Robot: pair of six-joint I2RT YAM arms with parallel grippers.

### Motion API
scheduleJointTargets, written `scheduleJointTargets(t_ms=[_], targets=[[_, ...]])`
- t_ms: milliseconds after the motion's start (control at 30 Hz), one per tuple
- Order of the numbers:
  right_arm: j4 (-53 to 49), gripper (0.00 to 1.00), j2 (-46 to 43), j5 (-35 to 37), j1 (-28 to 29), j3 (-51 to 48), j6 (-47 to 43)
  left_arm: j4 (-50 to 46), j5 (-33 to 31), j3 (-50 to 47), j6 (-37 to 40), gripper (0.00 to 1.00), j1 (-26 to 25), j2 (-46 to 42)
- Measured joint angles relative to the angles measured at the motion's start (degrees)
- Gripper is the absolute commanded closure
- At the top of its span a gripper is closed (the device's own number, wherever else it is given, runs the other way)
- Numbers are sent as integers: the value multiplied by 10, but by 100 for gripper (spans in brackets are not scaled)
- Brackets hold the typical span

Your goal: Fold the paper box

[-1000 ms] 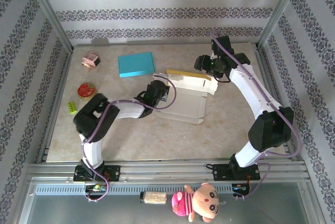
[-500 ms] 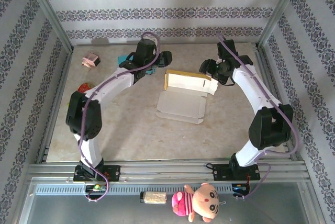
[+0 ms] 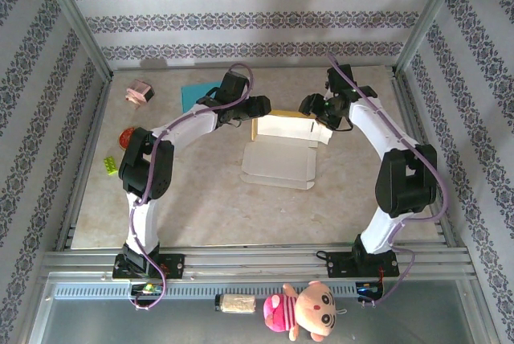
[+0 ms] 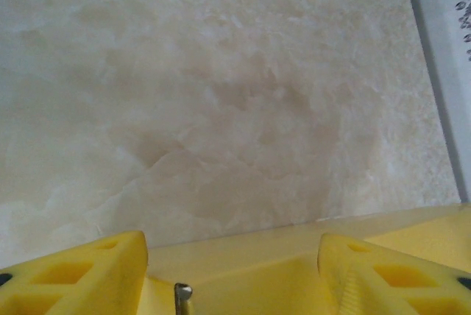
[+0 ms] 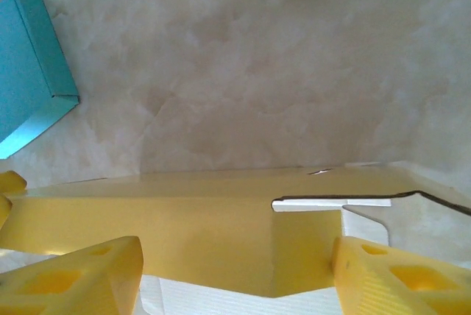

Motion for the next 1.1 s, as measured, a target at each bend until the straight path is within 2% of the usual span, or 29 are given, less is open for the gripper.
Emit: scheduleJointTargets(t_ms=[200,267,333,500,533,633,700,833,967,1100], targets=[[24,48,5,-15,0,-14,13,33,2,-30,-17,39,0,-8],[33,56,8,-17,3,-17,16,39,1,-40,-21,40,0,-14],[44,58,9,-20,7,-20,22,43,-1,-53,-24,40,0,-22],[63,57,9,-24,12,-24,28,45,-15,-78,-27,40,0,-42],[64,54,9,-25,12,-24,28,45,-16,-80,-27,40,0,-44],[65,38,8,-24,11,-29,27,50,-18,-86,-28,40,0,-47],[64,33,0,-23,7,-40,18,51,-18,-86,-29,40,0,-47],[73,34,-64,-9,-16,-105,8,51,-19,-86,-30,40,0,-47],[90,40,-150,14,-47,-201,10,51,-20,-86,-30,40,0,-47],[115,43,-156,19,-50,-264,13,51,-20,-86,-30,40,0,-47]])
